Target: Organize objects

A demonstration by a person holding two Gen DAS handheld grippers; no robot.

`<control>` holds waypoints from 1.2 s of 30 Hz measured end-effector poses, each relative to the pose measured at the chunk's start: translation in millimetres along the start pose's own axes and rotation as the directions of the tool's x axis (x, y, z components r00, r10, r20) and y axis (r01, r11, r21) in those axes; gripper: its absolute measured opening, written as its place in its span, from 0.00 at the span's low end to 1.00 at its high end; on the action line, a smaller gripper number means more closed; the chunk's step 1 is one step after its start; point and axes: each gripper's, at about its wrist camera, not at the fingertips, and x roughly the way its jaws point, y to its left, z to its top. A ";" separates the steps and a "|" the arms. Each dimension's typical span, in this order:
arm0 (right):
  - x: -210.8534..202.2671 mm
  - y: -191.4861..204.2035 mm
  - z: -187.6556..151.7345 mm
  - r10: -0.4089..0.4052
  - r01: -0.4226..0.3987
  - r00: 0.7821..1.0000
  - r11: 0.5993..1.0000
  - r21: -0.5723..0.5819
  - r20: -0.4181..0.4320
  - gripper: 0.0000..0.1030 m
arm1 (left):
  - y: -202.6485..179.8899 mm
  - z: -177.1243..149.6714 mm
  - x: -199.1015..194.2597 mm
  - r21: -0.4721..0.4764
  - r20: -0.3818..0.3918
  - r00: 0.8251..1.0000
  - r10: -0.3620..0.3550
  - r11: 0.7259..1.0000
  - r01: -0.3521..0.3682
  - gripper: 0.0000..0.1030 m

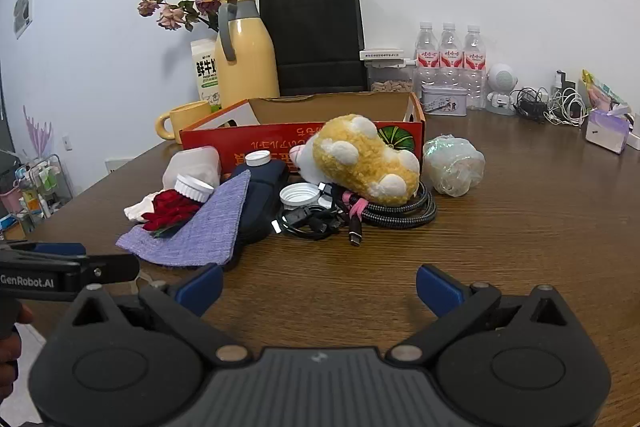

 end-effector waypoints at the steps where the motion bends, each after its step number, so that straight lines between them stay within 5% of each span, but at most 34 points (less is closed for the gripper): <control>1: -0.1 -0.1 0.2 0.000 0.000 1.000 1.000 0.000 0.000 1.00 | -0.1 0.2 0.4 -0.001 0.000 1.000 0.001 1.000 -0.001 1.00; 36: -2.6 -0.8 1.4 -0.003 0.003 1.000 1.000 0.001 0.004 1.00 | -2.1 0.4 -2.5 -0.008 -0.001 1.000 -0.001 1.000 0.001 1.00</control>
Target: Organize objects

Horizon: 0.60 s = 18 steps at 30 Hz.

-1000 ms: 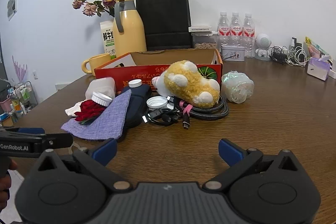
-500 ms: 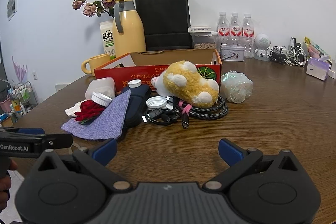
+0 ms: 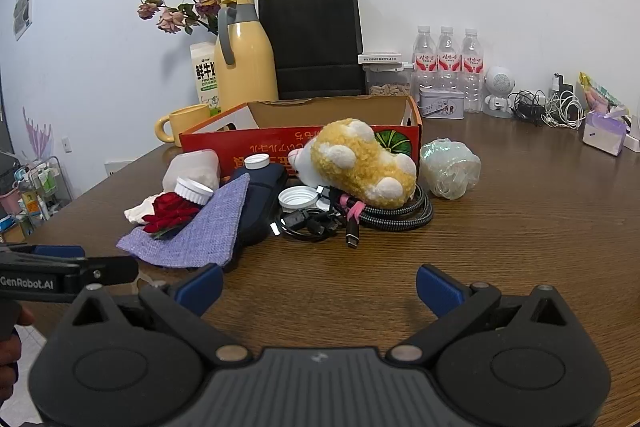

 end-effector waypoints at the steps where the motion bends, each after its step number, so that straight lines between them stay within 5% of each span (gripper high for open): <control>1: 0.4 0.7 -0.3 -0.001 0.001 1.000 1.000 0.000 0.000 1.00 | -0.1 0.0 0.0 0.000 0.000 1.000 0.000 1.000 0.000 1.00; 18: 0.0 0.7 0.7 -0.002 0.002 1.000 1.000 -0.001 0.001 1.00 | -0.4 -0.5 -0.2 -0.005 0.002 1.000 -0.003 1.000 0.003 1.00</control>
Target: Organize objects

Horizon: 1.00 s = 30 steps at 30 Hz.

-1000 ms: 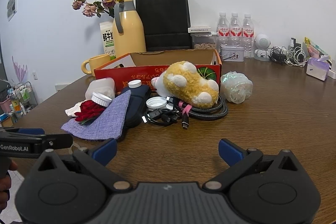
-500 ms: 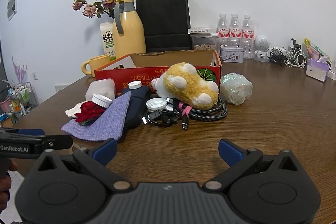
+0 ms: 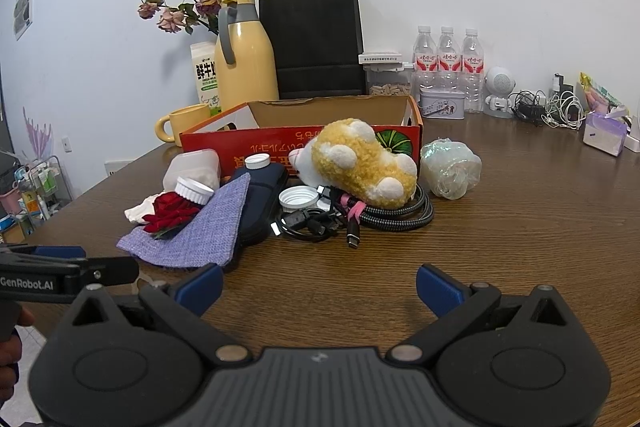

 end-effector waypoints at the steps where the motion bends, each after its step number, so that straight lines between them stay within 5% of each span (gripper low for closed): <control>1: 0.3 0.6 -0.3 0.000 0.000 1.000 1.000 0.001 -0.001 1.00 | 1.4 -0.5 0.1 0.000 0.000 1.000 -0.001 1.000 0.001 1.00; 30: -0.8 0.2 -0.8 -0.001 0.001 1.000 1.000 0.000 0.001 1.00 | 2.4 -1.5 -0.2 -0.003 0.001 1.000 0.001 1.000 -0.001 1.00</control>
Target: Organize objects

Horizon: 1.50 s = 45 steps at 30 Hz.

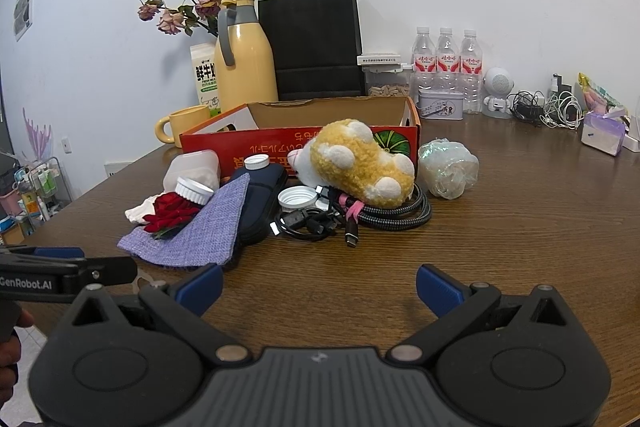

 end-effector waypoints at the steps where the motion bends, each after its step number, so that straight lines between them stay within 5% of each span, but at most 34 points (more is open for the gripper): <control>1: -0.1 0.0 -0.1 0.000 0.000 1.000 1.000 0.000 0.000 1.00 | 0.0 0.0 0.0 0.000 0.000 1.000 0.000 1.000 0.000 1.00; 14: -2.4 -2.4 -1.4 -0.001 0.001 1.000 1.000 0.004 -0.004 1.00 | -8.0 -5.1 0.5 0.016 -0.012 1.000 -0.001 1.000 0.001 1.00; 21: 0.1 -5.5 -5.5 0.004 -0.004 1.000 1.000 0.011 -0.007 1.00 | -18.3 -8.6 8.4 0.044 -0.040 0.999 -0.003 0.999 0.005 0.70; 28: 1.0 -11.0 -9.5 0.007 -0.007 1.000 1.000 0.020 -0.009 1.00 | -27.2 -10.0 19.0 0.071 -0.041 0.999 0.028 0.997 -0.025 0.62; 32: 2.6 -13.3 -11.1 0.008 -0.008 1.000 1.000 0.024 -0.012 1.00 | -31.8 -9.4 20.4 0.090 -0.032 0.998 0.061 0.994 -0.058 0.11; 33: 2.4 -14.1 -11.4 0.008 -0.008 1.000 1.000 0.025 -0.012 1.00 | -31.6 -9.7 19.8 0.088 -0.034 0.998 0.053 0.995 -0.050 0.07; 45: 10.0 -9.7 -11.2 0.015 -0.015 1.000 1.000 0.007 -0.014 1.00 | -27.2 -1.7 7.1 0.079 0.029 0.999 0.026 0.997 -0.028 0.06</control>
